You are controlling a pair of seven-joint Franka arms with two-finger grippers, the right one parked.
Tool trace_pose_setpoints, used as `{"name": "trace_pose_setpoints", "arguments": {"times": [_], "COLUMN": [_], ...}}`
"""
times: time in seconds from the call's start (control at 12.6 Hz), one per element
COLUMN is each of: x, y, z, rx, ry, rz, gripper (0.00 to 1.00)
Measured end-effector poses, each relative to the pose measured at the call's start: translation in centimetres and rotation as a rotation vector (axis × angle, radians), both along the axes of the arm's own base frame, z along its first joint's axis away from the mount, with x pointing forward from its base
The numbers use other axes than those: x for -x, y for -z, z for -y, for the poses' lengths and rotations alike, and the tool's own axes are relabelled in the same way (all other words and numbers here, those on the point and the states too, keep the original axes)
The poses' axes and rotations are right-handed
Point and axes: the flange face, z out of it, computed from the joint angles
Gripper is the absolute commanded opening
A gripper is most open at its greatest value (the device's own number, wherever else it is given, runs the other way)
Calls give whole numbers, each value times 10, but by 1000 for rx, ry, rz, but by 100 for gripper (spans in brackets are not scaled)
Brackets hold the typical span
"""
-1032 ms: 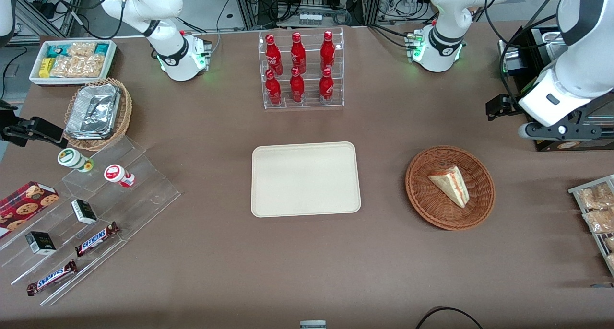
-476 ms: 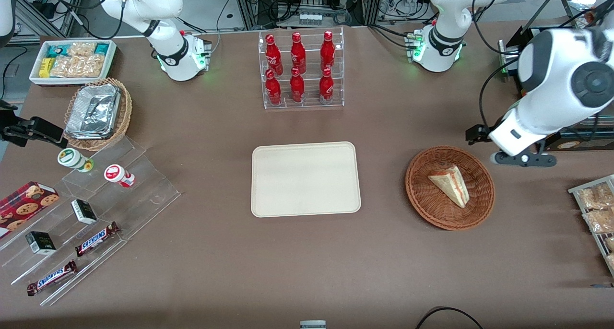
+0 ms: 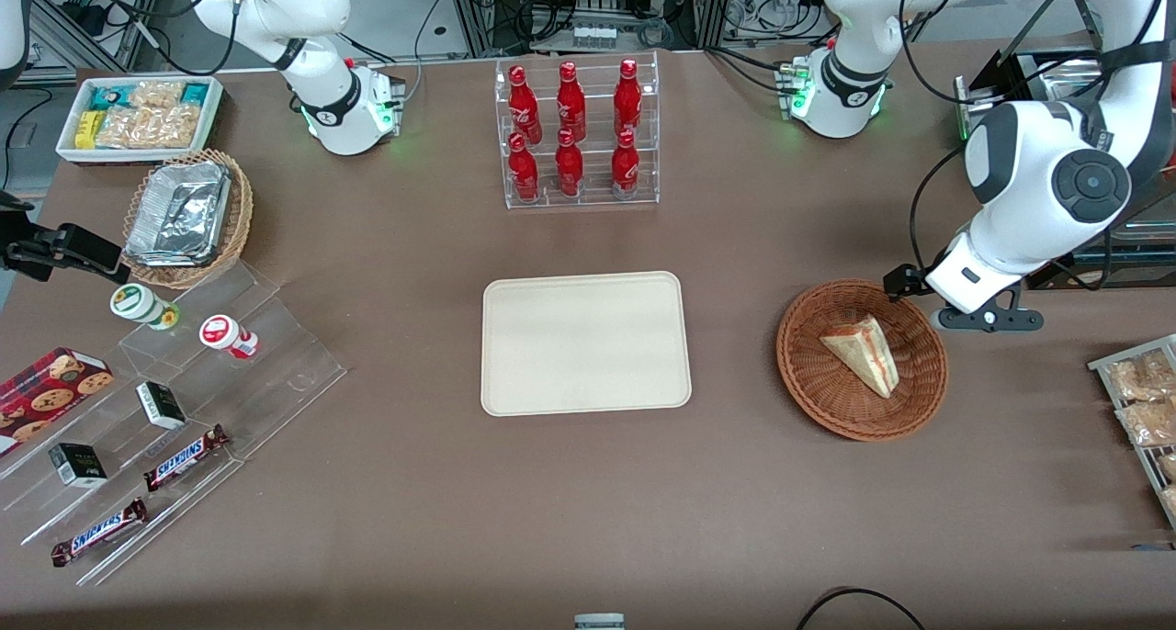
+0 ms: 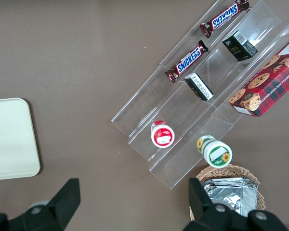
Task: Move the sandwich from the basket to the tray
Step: 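Lower the left gripper over the wrapped sandwich in the basket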
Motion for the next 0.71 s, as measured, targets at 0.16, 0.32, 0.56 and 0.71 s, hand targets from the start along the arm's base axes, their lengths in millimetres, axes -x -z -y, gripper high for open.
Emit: {"name": "trace_pose_setpoints", "arguments": {"times": [0.16,0.32,0.56,0.71], "x": [-5,-11,-20,-22], "y": [9,18,27,35], "z": [1,4,10,16], "rx": [2,5,22,28], "ry": [-111,-249,-493,-652], "rz": [26,55,111,119], "gripper": [100,100,100,100]}}
